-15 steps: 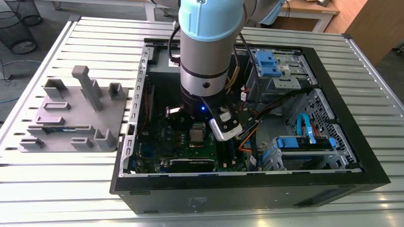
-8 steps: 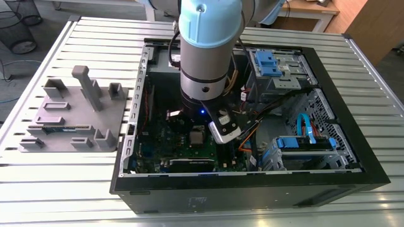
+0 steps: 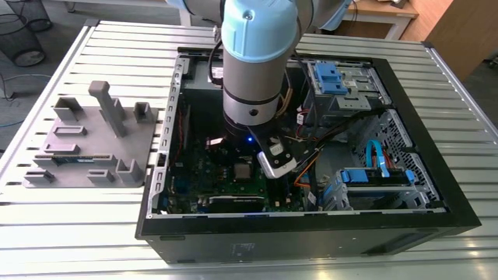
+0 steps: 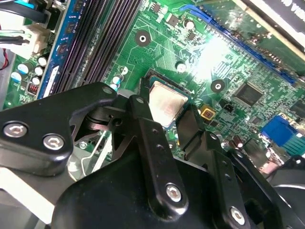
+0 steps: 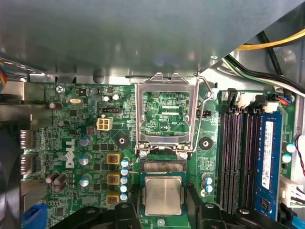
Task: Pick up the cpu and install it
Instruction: 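Place the cpu into insertion slot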
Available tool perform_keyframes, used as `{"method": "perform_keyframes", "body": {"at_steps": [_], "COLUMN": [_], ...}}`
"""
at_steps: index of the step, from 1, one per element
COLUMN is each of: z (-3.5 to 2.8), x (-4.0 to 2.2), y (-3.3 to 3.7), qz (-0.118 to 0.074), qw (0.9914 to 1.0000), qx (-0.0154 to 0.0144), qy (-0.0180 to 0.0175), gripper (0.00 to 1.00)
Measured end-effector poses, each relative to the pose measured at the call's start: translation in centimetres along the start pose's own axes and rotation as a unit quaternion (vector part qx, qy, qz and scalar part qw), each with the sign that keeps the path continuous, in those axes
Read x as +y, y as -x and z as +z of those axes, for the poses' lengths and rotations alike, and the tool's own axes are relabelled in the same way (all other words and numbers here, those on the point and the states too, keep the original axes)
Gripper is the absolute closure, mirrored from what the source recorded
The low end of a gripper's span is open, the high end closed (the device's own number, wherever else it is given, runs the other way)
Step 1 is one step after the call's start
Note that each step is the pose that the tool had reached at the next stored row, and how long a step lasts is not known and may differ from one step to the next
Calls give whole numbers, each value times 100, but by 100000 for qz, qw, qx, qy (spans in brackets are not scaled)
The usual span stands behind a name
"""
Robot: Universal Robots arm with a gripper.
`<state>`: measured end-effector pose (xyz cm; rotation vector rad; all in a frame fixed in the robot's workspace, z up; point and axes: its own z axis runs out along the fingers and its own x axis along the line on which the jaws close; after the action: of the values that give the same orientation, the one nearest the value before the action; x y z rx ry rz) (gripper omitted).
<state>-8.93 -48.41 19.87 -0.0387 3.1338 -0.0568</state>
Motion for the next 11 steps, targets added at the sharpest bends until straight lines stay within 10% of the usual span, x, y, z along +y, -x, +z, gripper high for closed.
{"method": "perform_keyframes", "body": {"at_steps": [11], "z": [55], "x": [22], "y": [5], "qz": [114], "qw": [100000], "qx": [6], "qy": [-16], "gripper": [53]}}
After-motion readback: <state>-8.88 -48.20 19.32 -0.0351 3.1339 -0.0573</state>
